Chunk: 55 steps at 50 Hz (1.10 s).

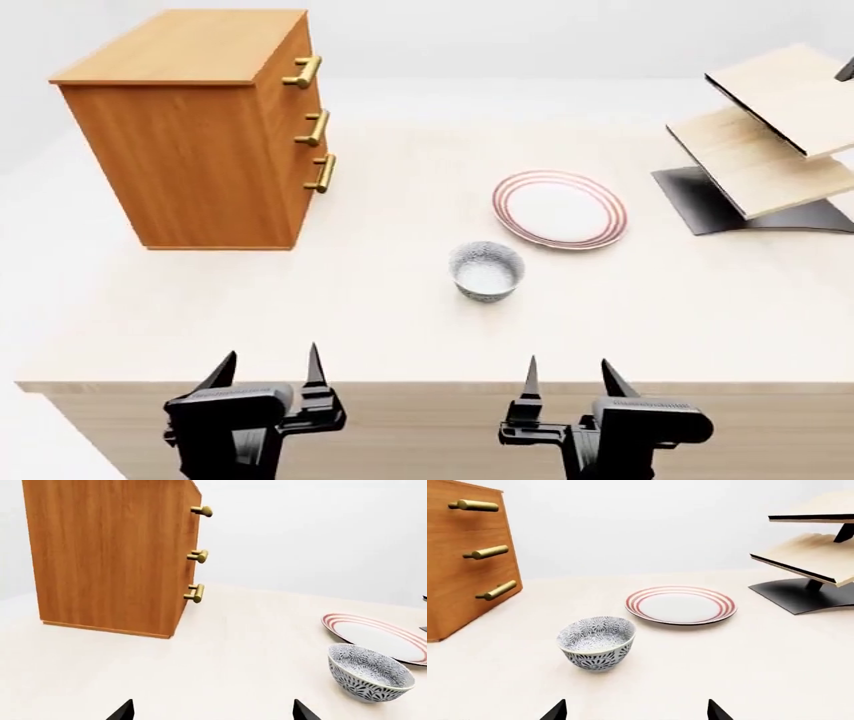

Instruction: Open the top drawer of the cabinet and put the bowl in it.

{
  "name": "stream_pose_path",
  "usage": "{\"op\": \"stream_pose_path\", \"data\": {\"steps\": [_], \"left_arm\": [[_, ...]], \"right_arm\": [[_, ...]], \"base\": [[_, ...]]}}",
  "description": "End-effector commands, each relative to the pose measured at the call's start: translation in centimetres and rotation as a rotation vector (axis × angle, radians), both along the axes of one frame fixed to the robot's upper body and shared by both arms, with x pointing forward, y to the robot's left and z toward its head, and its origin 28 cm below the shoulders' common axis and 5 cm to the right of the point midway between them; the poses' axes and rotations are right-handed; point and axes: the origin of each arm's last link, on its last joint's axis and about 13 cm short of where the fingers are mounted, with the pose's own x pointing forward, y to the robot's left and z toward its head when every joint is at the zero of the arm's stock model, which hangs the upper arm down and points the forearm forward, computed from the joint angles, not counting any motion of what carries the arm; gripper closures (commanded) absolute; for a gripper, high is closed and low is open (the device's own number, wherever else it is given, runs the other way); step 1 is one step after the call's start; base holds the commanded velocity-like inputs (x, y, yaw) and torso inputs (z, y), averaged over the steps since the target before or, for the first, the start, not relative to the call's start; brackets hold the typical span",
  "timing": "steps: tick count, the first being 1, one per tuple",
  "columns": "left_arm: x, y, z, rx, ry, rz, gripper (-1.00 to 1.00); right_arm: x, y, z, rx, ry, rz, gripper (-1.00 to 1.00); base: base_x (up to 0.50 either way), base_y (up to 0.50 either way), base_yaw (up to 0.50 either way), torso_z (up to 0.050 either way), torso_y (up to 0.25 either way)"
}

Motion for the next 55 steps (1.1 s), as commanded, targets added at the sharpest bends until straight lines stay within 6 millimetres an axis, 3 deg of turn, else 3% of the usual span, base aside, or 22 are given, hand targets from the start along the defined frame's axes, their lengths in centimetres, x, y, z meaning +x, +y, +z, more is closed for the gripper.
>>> {"op": "stream_pose_path", "data": {"steps": [1,31,36,40,45,47,51,55], "left_arm": [[0.0,0.1,0.1,-0.006,-0.002,0.007,-1.0],[0.0,0.1,0.6,-0.009,-0.018,0.016,-1.0],[1.2,1.0,1.6,0.007,-0.037,0.081,-1.0],[4.7,4.5,4.0,-0.083,-0.104,0.232,-1.0],[10.8,11.1,7.0,-0.054,-0.175,0.566,-1.0],[12.7,13.8,8.1,-0.012,-0.185,0.719,-1.0],[14.4,17.2,9.3,0.009,-0.167,0.89,-1.0],[15.2,19.2,9.1,-0.009,-0.118,0.969,-1.0]], "right_arm": [[0.0,0.0,0.0,0.002,-0.004,-0.001,-1.0],[0.1,0.0,0.2,0.003,-0.014,-0.012,-1.0],[0.1,-0.2,0.3,0.0,-0.031,-0.03,-1.0],[0.0,-0.5,1.4,-0.012,-0.087,-0.041,-1.0],[-0.5,-1.0,5.8,-0.046,-0.242,0.026,-1.0],[-0.4,-1.2,8.7,-0.098,-0.329,0.041,-1.0],[0.8,-1.9,14.5,-0.179,-0.44,0.052,-1.0],[4.4,-2.8,21.0,-0.264,-0.507,0.03,-1.0]], "base": [[0.0,0.5,0.0,0.0,0.0],[0.0,0.46,0.0,0.0,0.0],[0.0,0.0,0.0,0.0,0.0],[0.0,0.0,0.0,0.0,0.0],[0.0,0.0,0.0,0.0,0.0],[0.0,0.0,0.0,0.0,0.0],[0.0,0.0,0.0,0.0,0.0],[0.0,0.0,0.0,0.0,0.0]]}}
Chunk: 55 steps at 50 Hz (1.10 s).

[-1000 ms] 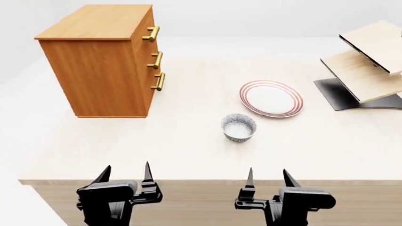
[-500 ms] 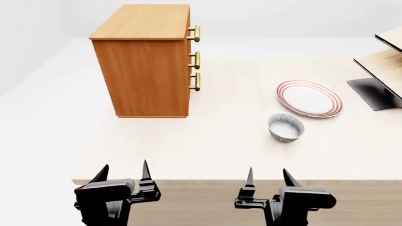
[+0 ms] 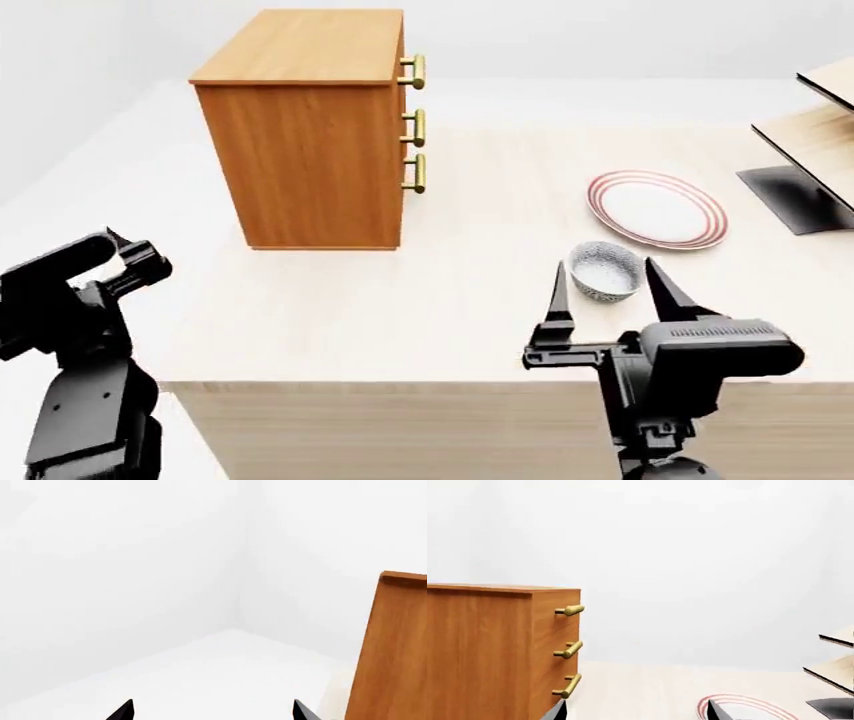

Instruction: Open the top drawer of the cabinet and put the bowl in it.

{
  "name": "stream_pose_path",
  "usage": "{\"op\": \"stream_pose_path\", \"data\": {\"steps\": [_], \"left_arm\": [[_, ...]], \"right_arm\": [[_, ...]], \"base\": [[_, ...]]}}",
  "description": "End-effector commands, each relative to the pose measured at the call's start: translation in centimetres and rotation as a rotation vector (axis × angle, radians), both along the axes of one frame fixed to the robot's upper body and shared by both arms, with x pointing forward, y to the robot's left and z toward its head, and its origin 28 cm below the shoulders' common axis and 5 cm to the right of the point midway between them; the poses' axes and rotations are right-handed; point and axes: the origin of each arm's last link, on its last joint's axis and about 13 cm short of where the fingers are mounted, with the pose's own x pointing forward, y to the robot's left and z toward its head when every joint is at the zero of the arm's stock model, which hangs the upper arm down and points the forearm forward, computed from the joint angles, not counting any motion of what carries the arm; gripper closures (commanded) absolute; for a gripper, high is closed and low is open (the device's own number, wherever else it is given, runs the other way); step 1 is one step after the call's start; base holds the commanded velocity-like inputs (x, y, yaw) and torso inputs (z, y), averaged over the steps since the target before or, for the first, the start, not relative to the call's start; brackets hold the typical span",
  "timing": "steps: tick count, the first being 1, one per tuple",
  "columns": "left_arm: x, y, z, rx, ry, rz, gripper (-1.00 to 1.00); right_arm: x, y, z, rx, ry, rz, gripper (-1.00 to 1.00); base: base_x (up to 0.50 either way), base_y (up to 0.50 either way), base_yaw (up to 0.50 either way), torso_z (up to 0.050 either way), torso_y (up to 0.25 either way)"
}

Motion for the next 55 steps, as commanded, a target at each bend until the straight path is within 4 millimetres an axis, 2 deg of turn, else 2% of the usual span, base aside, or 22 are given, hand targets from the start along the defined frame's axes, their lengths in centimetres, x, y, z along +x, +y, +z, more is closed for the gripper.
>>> {"op": "stream_pose_path", "data": {"steps": [1,4,7,10,12,17,23,28,49,55], "left_arm": [[3.6,7.5,3.5,-0.084,-0.008,0.367,-1.0],[3.2,8.1,3.4,-0.11,0.005,0.413,-1.0],[3.0,8.4,3.3,-0.13,0.019,0.444,-1.0],[2.8,8.8,3.3,-0.144,0.027,0.456,-1.0],[2.8,9.1,3.4,-0.152,0.029,0.461,-1.0],[2.6,9.7,3.9,-0.152,0.037,0.456,-1.0],[2.5,10.0,4.1,-0.15,0.046,0.455,-1.0],[2.4,10.3,4.3,-0.161,0.045,0.457,-1.0],[2.3,10.5,4.4,-0.173,0.051,0.451,-1.0],[2.4,10.5,4.4,-0.171,0.054,0.453,-1.0]], "right_arm": [[3.5,-1.5,13.1,-0.182,-0.24,-0.02,-1.0],[7.0,-2.2,17.1,-0.209,-0.247,-0.045,-1.0],[10.1,-3.0,19.7,-0.2,-0.23,-0.071,-1.0],[12.7,-4.0,20.9,-0.219,-0.199,-0.131,-1.0],[14.1,-4.5,20.9,-0.225,-0.16,-0.178,-1.0],[16.2,-5.2,19.0,-0.182,-0.013,-0.238,-1.0],[17.2,-5.4,15.8,-0.111,0.126,-0.229,-1.0],[17.7,-5.7,14.4,-0.06,0.132,-0.234,-1.0],[18.8,-6.1,8.3,-0.036,0.178,-0.26,-1.0],[18.8,-6.4,8.1,-0.011,0.179,-0.261,-1.0]], "base": [[0.0,0.0,0.0,0.0,0.0],[0.0,0.0,0.0,0.0,0.0],[0.0,0.0,0.0,0.0,0.0],[0.0,0.0,0.0,0.0,0.0],[0.0,0.0,0.0,0.0,0.0],[0.0,0.0,0.0,0.0,0.0],[0.0,0.0,0.0,0.0,0.0],[0.0,0.0,0.0,0.0,0.0],[0.0,0.0,0.0,0.0,0.0],[0.0,0.0,0.0,0.0,0.0]]}}
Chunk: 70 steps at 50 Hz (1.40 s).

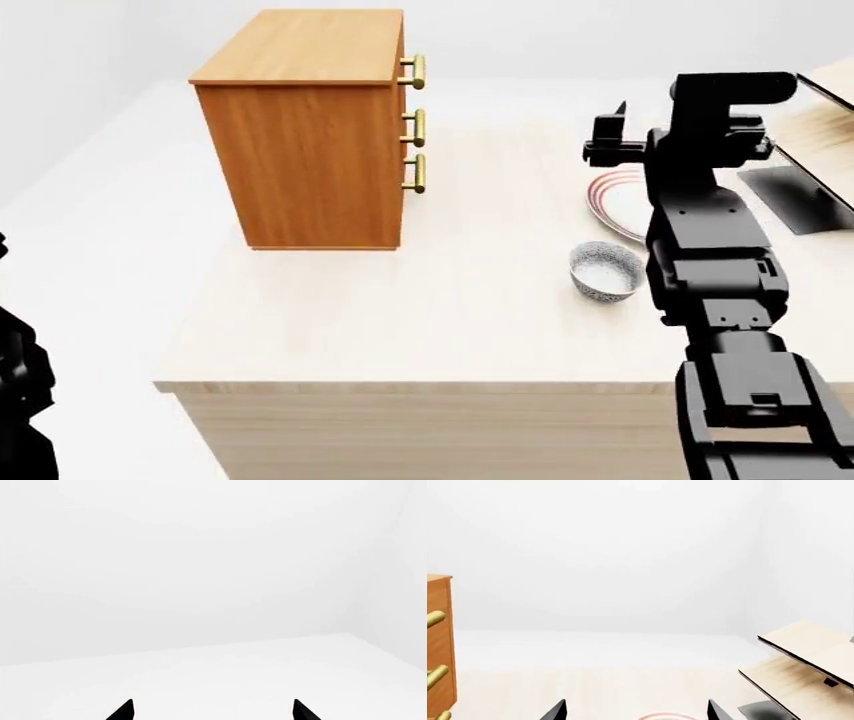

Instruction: Open the top drawer of the cabinet and put the bowl in it.

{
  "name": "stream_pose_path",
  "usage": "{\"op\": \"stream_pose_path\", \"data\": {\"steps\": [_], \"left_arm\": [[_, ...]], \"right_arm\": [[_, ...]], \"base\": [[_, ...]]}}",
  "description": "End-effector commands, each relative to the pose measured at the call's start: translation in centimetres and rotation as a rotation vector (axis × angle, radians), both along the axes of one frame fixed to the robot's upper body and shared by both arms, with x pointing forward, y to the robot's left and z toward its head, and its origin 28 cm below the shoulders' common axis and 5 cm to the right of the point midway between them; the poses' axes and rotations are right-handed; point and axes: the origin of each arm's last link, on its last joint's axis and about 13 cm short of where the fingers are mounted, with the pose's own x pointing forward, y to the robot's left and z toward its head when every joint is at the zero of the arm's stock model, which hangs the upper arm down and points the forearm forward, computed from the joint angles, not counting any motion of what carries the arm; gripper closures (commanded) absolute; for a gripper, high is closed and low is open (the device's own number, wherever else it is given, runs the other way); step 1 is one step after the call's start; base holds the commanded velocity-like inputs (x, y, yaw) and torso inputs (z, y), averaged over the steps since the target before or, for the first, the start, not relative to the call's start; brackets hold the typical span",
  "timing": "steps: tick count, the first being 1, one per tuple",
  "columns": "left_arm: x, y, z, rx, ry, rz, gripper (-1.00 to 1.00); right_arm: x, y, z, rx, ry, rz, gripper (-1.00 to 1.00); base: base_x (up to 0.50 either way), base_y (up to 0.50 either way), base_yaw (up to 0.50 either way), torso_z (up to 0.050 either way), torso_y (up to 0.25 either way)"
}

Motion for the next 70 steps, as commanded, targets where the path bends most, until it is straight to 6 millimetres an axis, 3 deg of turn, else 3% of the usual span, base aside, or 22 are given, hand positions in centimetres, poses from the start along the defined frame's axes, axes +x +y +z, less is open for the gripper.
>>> {"op": "stream_pose_path", "data": {"steps": [1,11,70], "left_arm": [[0.04,0.05,0.13,-0.003,0.004,0.001,-1.0],[0.11,0.15,0.43,-0.002,0.006,0.0,-1.0],[0.25,0.27,0.99,0.008,0.001,-0.001,-1.0]], "right_arm": [[0.11,-0.33,-1.59,0.029,0.017,-0.01,-1.0],[-0.22,-0.47,-1.34,0.064,0.038,0.016,-1.0],[-0.35,-0.72,-0.8,0.134,0.048,0.026,-1.0]], "base": [[0.0,0.0,0.0,0.0,0.0],[0.04,0.0,0.0,0.0,0.0],[0.5,0.0,0.0,0.0,0.0]]}}
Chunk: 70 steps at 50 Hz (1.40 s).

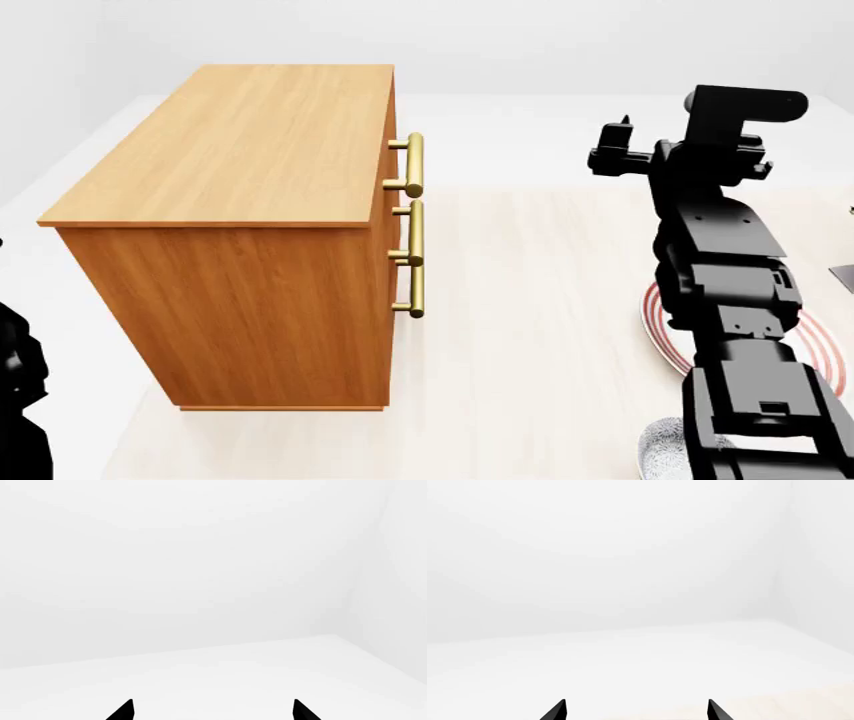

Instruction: Open the top drawer of the cabinet and put the bowl in it.

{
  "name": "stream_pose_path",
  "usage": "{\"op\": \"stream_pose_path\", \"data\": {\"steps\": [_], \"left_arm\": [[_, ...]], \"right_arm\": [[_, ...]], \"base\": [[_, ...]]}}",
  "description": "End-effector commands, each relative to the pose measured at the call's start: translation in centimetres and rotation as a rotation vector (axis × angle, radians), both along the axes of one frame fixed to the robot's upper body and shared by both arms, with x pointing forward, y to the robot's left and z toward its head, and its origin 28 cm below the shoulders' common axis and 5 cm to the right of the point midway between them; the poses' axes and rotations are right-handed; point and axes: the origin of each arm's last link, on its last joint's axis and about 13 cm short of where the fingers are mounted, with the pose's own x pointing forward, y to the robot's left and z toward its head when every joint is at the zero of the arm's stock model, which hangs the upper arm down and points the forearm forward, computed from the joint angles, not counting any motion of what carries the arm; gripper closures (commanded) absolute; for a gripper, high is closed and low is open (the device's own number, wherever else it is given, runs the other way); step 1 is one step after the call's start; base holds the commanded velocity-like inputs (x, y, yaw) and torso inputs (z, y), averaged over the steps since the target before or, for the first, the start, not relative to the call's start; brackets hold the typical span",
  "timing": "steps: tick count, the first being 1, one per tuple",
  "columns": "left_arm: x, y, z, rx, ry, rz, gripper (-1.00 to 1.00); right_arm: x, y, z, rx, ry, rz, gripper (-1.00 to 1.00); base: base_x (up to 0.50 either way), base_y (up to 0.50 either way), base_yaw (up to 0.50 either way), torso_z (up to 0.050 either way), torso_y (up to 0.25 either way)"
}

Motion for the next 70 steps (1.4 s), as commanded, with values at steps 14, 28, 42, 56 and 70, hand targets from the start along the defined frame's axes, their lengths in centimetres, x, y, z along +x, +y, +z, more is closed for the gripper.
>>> {"op": "stream_pose_path", "data": {"steps": [14,28,42,56,70], "left_arm": [[0.0,0.2,0.2,0.002,-0.005,0.002,-1.0],[0.1,0.0,0.3,0.004,-0.009,-0.008,-1.0],[0.0,0.1,0.3,-0.001,-0.019,-0.008,-1.0],[-0.2,0.3,0.2,0.001,-0.024,-0.013,-1.0],[-0.1,0.2,0.1,0.003,-0.017,-0.017,-1.0]], "right_arm": [[0.3,1.0,1.1,0.214,-0.041,0.072,-1.0],[0.4,5.5,3.2,0.914,0.043,0.526,-1.0],[0.9,7.6,2.2,1.099,0.048,0.604,-1.0],[1.4,9.9,0.5,1.144,0.111,0.642,-1.0],[0.8,12.4,-0.7,1.182,0.18,0.72,-1.0]], "base": [[0.21,0.0,0.0,0.0,0.0],[0.0,0.0,0.0,0.0,0.0],[0.0,0.0,0.0,0.0,0.0],[0.0,0.0,0.0,0.0,0.0],[0.0,0.0,0.0,0.0,0.0]]}}
